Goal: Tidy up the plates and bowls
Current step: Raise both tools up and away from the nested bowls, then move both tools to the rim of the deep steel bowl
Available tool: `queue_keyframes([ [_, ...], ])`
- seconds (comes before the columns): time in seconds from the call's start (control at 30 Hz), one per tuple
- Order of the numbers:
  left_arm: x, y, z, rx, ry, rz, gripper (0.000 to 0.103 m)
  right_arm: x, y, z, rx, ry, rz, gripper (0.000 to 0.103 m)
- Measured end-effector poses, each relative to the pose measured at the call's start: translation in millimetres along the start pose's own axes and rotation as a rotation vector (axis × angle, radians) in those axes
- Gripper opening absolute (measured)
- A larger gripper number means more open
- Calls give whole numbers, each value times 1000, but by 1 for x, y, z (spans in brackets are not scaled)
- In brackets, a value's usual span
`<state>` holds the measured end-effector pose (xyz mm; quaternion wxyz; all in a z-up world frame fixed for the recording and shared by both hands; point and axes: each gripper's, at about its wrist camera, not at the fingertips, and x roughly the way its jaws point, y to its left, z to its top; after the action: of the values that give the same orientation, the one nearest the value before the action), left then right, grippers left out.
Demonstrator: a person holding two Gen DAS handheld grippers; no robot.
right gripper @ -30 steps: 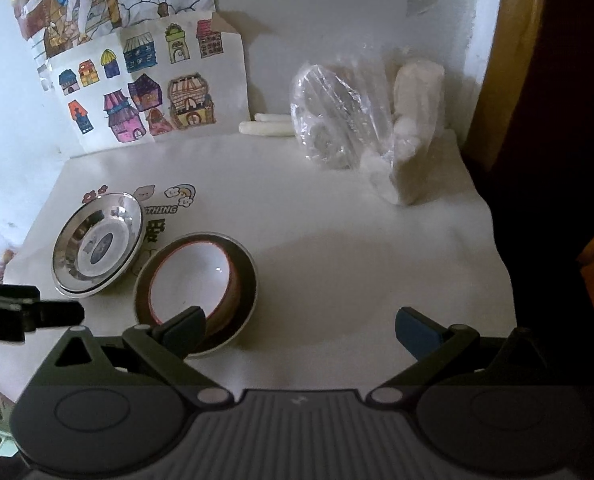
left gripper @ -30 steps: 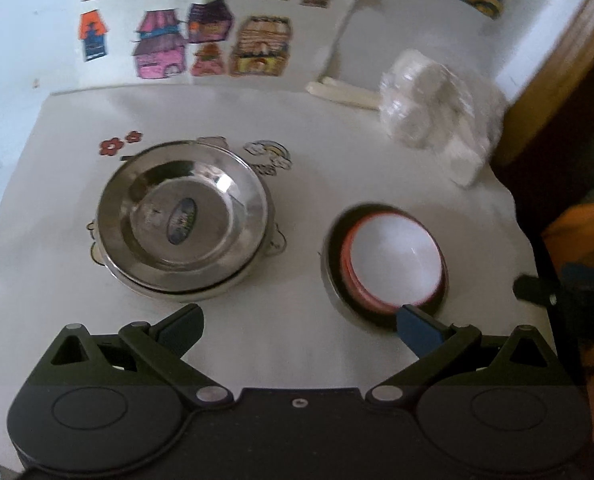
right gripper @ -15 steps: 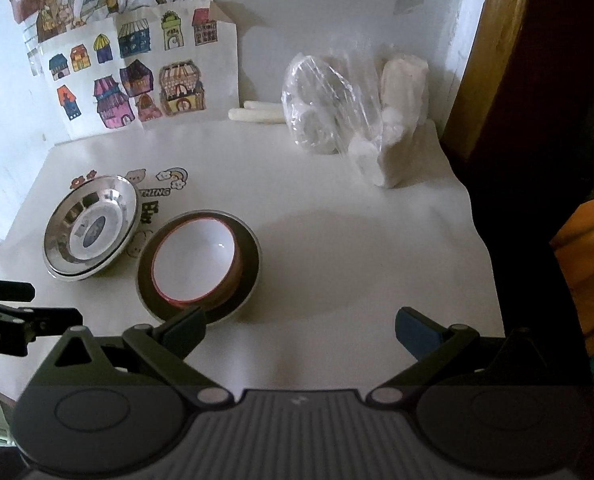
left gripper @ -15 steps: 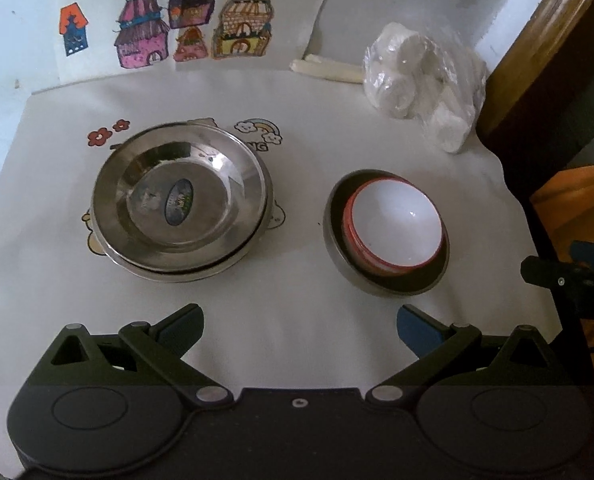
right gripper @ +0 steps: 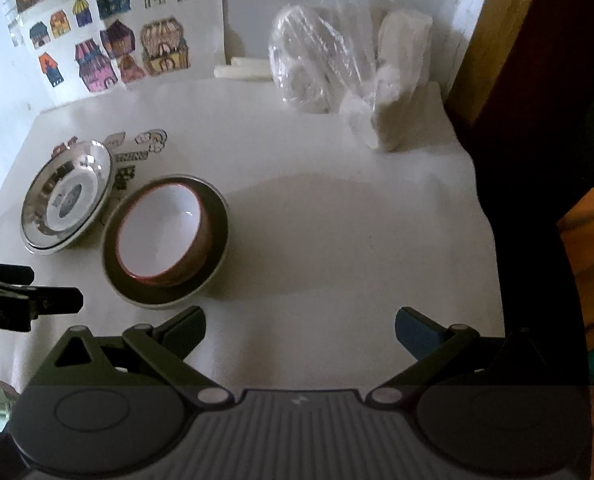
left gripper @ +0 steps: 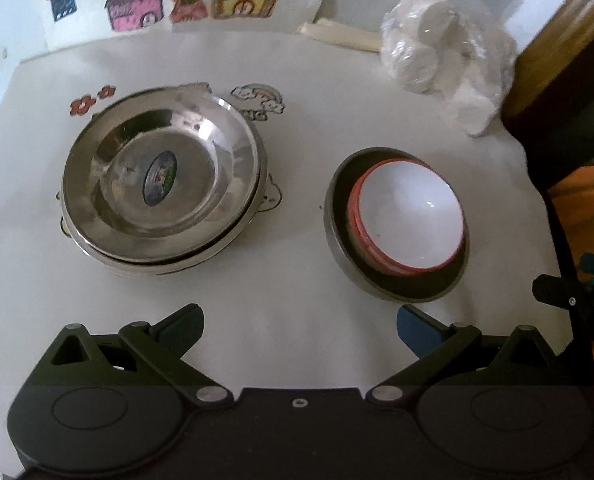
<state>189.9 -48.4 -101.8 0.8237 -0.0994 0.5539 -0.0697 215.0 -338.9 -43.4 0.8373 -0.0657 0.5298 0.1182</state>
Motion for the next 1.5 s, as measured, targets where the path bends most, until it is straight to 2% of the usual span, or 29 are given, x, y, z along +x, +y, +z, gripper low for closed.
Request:
queue_keyframes([
  [0.23,12,5,6,-95,19,33,102,25,0,19,-84,55,37,103],
  [0.53,19,8,15,-163,11,64,102,41,5,38,-193,51,67,103],
  [0.93,27,9,18,-191,27,87,102,48,10,50,-247,3,105,103],
  [1.5,40,0,21,-193,59,120,102,63,8,53,-276,34,98,103],
])
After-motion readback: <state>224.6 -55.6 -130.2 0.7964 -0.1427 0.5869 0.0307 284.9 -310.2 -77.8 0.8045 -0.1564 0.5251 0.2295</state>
